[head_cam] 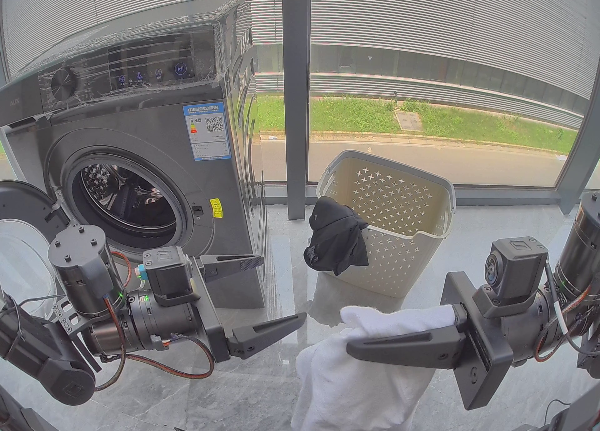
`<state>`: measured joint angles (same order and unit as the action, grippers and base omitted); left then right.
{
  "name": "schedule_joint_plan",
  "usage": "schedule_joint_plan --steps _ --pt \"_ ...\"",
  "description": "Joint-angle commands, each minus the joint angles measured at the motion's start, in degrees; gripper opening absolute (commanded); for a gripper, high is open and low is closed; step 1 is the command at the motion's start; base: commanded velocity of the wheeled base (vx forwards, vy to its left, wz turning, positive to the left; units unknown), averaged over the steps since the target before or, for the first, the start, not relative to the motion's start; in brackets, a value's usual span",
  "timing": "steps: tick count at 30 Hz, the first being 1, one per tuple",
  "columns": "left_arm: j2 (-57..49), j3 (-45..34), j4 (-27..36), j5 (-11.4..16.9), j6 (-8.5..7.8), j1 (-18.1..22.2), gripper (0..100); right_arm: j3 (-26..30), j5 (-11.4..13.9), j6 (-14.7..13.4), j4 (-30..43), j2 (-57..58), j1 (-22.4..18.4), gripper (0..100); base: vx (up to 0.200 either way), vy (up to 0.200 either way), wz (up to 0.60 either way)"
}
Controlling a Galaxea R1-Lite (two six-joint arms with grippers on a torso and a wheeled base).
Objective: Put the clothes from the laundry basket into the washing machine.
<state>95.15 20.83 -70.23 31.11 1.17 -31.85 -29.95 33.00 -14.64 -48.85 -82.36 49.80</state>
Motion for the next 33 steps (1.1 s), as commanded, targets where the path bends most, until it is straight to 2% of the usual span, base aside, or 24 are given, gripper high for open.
schedule_joint_plan --steps 1,6,8,10,12,18,19,21,23,24,27,29,30,33 --pt "2.0 -0.3 -0.2 0.2 0.15 -0.8 100 -0.5 -0.5 0.1 0.0 -0.7 0.7 0 0.0 0.0 0.0" --pt "4.3 0.0 -0.4 1.6 0.06 -0.1 100 -1.8 0.5 0.1 0.0 -0.7 0.7 0 0.0 0.0 0.0" --pt "5.1 0.0 -1.2 3.3 -0.03 0.7 100 -2.1 1.2 0.0 0.0 -0.3 0.7 0 0.0 0.0 0.0" --pt "6.2 -0.6 -2.9 5.9 -0.2 1.9 100 -2.0 2.9 -0.3 0.0 0.3 0.4 0 0.0 0.0 0.0" --pt "7.3 -0.9 -3.7 6.9 -0.38 3.2 100 -2.1 4.1 -0.5 0.0 0.7 0.2 0 0.0 0.0 0.0" --pt "12.1 -1.0 -7.4 7.0 -0.47 5.2 100 -1.3 6.6 -1.6 0.0 2.2 0.0 0 0.0 0.0 0.0" --pt "14.0 -1.0 -9.8 7.0 -0.47 5.1 100 -0.6 9.0 -2.0 0.0 2.5 0.0 0 0.0 0.0 0.0" --pt "14.7 -0.9 -11.5 7.0 -0.47 4.1 100 0.1 10.9 -2.2 0.0 2.6 -0.1 0 0.0 0.0 0.0" --pt "14.7 -0.9 -11.8 7.0 -0.47 3.7 100 0.2 11.1 -2.3 0.0 2.6 -0.1 0 0.0 0.0 0.0" --pt "14.0 -1.2 -12.7 7.0 0.15 -1.0 100 0.6 12.4 -2.2 0.0 1.5 -2.5 0 0.0 0.0 0.0" --pt "13.7 -2.5 -12.7 6.9 0.5 -6.2 100 -0.8 13.4 -0.2 0.0 -2.3 -4.2 0 0.0 0.0 0.0" --pt "13.7 -2.5 -12.8 7.0 0.68 -8.9 100 -1.9 12.9 2.3 0.0 -4.1 -5.3 0 0.0 0.0 0.0" --pt "13.7 -2.5 -12.8 7.0 0.68 -8.9 100 -1.9 12.9 2.3 0.0 -4.1 -5.3 0 0.0 0.0 0.0" --pt "13.3 -2.3 -13.6 7.1 2.7 -11.4 100 -3.9 9.6 8.4 0.0 -8.3 -9.7 0 0.0 0.0 0.0"
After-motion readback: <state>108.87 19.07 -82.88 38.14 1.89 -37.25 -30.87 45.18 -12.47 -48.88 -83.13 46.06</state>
